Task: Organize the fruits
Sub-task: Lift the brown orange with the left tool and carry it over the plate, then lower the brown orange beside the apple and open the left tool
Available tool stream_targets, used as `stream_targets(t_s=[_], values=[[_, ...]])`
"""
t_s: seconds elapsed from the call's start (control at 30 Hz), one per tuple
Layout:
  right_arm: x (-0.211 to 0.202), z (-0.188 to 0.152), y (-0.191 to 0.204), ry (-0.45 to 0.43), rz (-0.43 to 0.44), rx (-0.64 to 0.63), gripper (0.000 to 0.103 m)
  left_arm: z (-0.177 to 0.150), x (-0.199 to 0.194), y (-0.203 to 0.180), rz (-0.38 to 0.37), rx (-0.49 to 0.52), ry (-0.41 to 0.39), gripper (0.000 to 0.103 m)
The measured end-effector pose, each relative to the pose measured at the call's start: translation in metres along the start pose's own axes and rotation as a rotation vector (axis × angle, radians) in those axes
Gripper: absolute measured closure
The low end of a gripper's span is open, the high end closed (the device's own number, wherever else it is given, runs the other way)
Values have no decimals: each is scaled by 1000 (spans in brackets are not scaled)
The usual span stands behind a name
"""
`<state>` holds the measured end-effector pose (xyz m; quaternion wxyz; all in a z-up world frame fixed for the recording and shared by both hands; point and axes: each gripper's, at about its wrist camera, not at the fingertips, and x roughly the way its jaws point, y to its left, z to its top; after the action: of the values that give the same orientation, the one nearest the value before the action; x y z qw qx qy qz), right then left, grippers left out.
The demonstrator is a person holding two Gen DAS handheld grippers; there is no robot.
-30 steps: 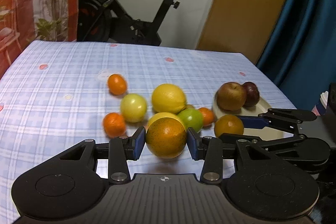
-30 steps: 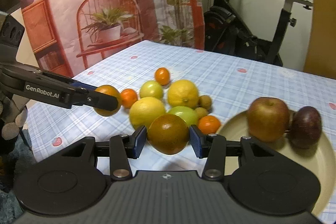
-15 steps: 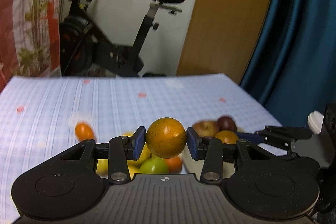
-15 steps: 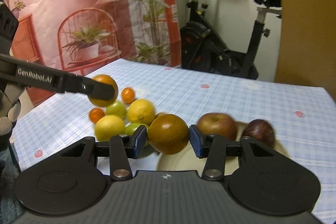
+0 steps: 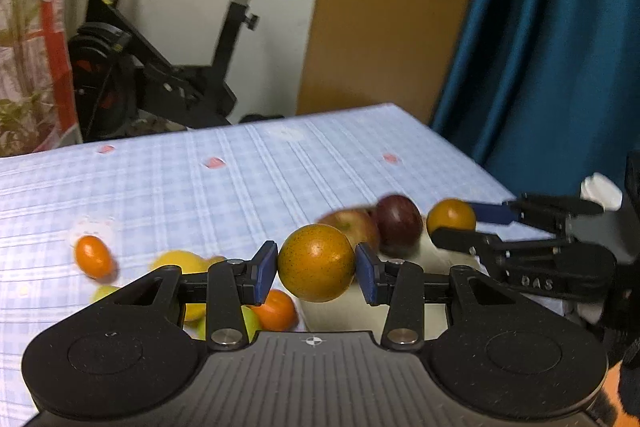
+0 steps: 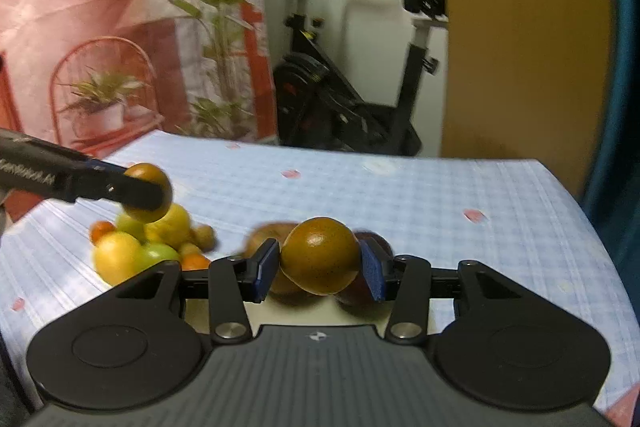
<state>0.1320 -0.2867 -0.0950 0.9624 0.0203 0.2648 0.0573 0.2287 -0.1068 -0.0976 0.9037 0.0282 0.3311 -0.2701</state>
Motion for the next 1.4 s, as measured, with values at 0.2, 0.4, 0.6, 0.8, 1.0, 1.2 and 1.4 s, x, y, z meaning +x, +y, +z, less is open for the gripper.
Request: stream_targets(t_s=[0.2, 0.4, 0.6, 0.8, 1.0, 1.2, 1.4], values=[[7, -17, -11, 47, -53, -5, 56, -8, 28, -24, -25, 82, 61, 58], [16, -27, -20, 91, -82, -15, 56, -19, 50, -33, -27, 123, 111, 58], [25, -32, -24, 113, -96, -40, 56, -25, 67, -38, 5, 166, 138, 58], [33, -30, -19, 117, -118, -83, 56, -25, 78, -33, 49, 168, 151, 58], [37, -31, -18, 115, -132, -100, 55, -25, 78, -33, 57, 178, 156, 58], [38, -31, -16, 118, -140, -108, 55, -25, 82, -34, 61, 180, 158, 57], [39, -30, -13, 121, -146, -110, 54, -22, 78, -31, 35, 149, 150, 48]])
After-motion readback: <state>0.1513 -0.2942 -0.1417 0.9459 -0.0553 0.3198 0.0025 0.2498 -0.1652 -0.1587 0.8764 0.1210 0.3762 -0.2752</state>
